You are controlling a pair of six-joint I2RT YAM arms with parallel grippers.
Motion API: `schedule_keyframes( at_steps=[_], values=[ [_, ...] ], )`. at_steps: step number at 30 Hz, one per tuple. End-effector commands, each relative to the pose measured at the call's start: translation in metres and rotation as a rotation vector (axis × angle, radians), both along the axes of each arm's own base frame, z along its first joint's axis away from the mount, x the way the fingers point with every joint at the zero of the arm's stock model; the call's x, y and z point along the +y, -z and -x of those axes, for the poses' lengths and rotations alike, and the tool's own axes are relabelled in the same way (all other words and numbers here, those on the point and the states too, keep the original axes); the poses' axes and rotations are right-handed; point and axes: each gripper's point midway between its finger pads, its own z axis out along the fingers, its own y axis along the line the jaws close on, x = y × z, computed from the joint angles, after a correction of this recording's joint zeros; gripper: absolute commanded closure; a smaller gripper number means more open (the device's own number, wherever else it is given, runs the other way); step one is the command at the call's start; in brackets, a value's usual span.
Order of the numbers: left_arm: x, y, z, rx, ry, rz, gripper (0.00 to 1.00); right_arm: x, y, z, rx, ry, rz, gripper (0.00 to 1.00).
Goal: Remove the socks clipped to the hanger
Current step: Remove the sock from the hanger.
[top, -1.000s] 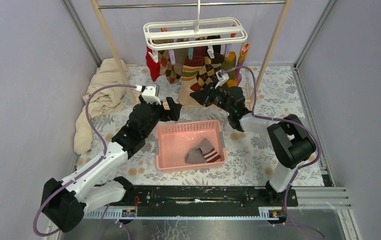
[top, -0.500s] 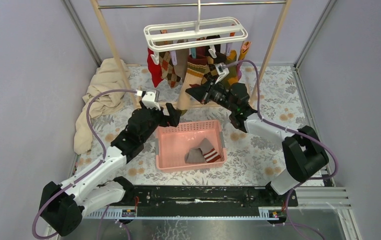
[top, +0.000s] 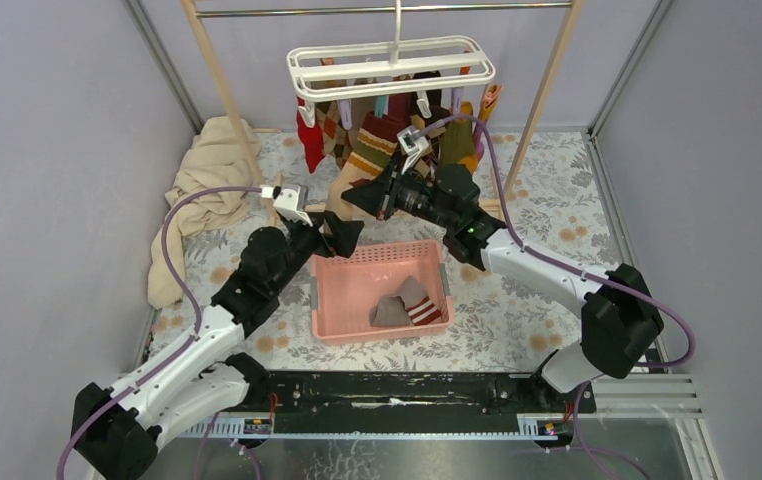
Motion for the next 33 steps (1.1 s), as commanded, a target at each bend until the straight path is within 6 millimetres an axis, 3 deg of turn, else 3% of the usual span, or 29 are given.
schedule_keyframes(
  at_steps=[1, 3, 8, 16, 18, 21, 24, 29, 33],
  values=[
    [-0.002, -0.027, 0.001, -0.078, 0.006, 0.049, 0.01, 0.009, -0.027, 0.015, -0.057, -0.01, -0.021, 1.0],
    [0.001, -0.026, 0.001, -0.072, -0.008, 0.037, 0.06, 0.012, -0.025, 0.021, -0.054, -0.018, -0.018, 1.0],
    [0.003, -0.028, 0.004, -0.055, -0.006, 0.017, 0.41, 0.015, -0.027, 0.029, -0.054, -0.03, -0.023, 1.0],
    [0.007, -0.037, 0.008, -0.04, -0.013, 0.004, 0.74, 0.015, -0.042, 0.035, -0.068, -0.047, -0.046, 1.0],
    [0.009, -0.044, 0.008, -0.032, -0.024, 0.004, 0.81, 0.013, -0.043, 0.035, -0.073, -0.042, -0.035, 0.92],
    [0.015, -0.054, 0.007, -0.003, -0.055, -0.009, 0.8, 0.006, -0.041, 0.034, -0.09, -0.008, 0.003, 0.67],
    [0.021, -0.068, 0.008, 0.016, -0.082, -0.026, 0.77, -0.008, -0.043, 0.031, -0.12, 0.05, 0.046, 0.49],
    [0.025, -0.093, 0.011, 0.027, -0.091, -0.033, 0.73, -0.034, -0.065, 0.026, -0.201, 0.121, 0.06, 0.44],
    [0.026, -0.107, 0.012, 0.026, -0.091, -0.028, 0.72, -0.066, -0.091, 0.011, -0.257, 0.181, 0.012, 0.43]
  ],
)
